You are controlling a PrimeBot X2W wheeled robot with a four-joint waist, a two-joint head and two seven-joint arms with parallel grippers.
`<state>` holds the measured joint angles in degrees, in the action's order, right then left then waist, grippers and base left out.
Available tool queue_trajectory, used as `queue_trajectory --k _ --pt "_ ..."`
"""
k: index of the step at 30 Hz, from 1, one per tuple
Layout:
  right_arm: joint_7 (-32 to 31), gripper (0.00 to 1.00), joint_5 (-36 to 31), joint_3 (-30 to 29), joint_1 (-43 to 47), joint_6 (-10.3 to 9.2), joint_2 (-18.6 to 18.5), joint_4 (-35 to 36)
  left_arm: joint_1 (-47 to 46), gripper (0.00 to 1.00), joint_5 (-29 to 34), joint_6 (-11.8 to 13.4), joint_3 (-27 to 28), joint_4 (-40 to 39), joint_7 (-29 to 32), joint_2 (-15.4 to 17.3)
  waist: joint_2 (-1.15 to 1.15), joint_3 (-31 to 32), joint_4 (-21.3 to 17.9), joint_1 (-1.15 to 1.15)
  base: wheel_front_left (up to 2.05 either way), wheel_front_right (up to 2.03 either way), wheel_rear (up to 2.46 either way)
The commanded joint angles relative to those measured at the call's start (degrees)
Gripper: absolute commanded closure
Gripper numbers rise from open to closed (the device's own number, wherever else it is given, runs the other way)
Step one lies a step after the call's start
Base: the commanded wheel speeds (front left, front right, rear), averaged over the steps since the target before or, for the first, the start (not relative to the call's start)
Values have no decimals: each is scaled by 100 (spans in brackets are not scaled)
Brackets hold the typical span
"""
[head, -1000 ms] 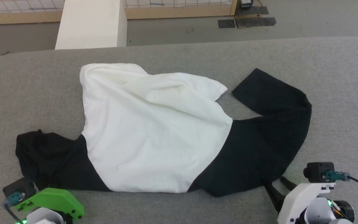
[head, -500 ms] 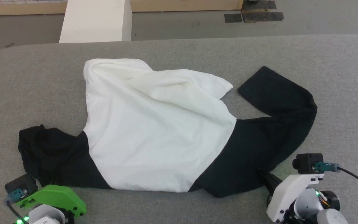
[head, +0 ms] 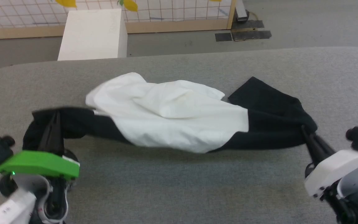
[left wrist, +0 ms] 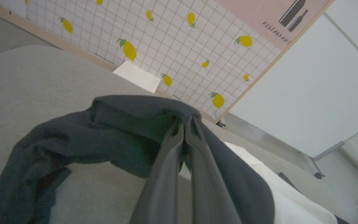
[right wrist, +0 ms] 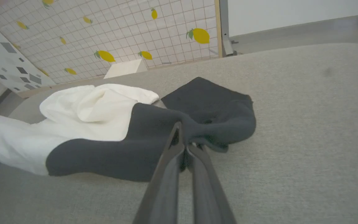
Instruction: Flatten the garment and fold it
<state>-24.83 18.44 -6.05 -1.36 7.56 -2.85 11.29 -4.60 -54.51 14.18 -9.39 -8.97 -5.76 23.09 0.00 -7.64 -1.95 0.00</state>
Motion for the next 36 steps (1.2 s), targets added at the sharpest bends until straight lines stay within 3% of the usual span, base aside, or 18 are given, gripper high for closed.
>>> queue_trajectory --k 1,4,9,13,18,21,27,31,36 --pt "-201 100 -138 -51 -163 -8 -3 325 -249 100 -78 -86 28 -259 122 121 0 60 -73 0 0 0 0" --pt "-678 100 -372 -104 -467 -8 -178 921 -635 100 -173 -202 -8 -782 477 331 0 61 -113 0 0 0 0" --pt "-1449 100 -408 -45 -1445 -8 -875 1398 -1628 100 -312 -188 -77 -1356 1167 600 0 -153 -178 0 0 0 0" --pt "-1892 100 -331 47 -2614 -8 -1271 1256 -2635 100 -351 -73 -49 -1297 1592 735 0 -556 -239 0 0 0 0" --pt "-2054 100 -353 296 -4218 -8 -1578 544 -3943 100 -433 95 32 -758 1898 691 0 -1222 -326 0 0 0 0" --pt "-1954 100 -501 490 -5188 -8 -1724 -41 -4778 100 -406 224 79 -295 1986 640 0 -1733 -368 0 0 0 0" --pt "-1405 100 -894 623 -6920 -8 -1574 -1062 -6323 100 -265 400 221 592 1873 520 0 -2566 -468 0 0 0 0" --pt "-592 100 -1357 455 -7940 -8 -1362 -1548 -7247 100 -151 418 400 1097 1457 362 0 -2932 -505 0 0 0 0" --pt "455 100 -1901 206 -8813 -8 -1120 -2089 -7921 100 -70 252 559 1518 902 207 0 -3103 -495 0 0 0 0"
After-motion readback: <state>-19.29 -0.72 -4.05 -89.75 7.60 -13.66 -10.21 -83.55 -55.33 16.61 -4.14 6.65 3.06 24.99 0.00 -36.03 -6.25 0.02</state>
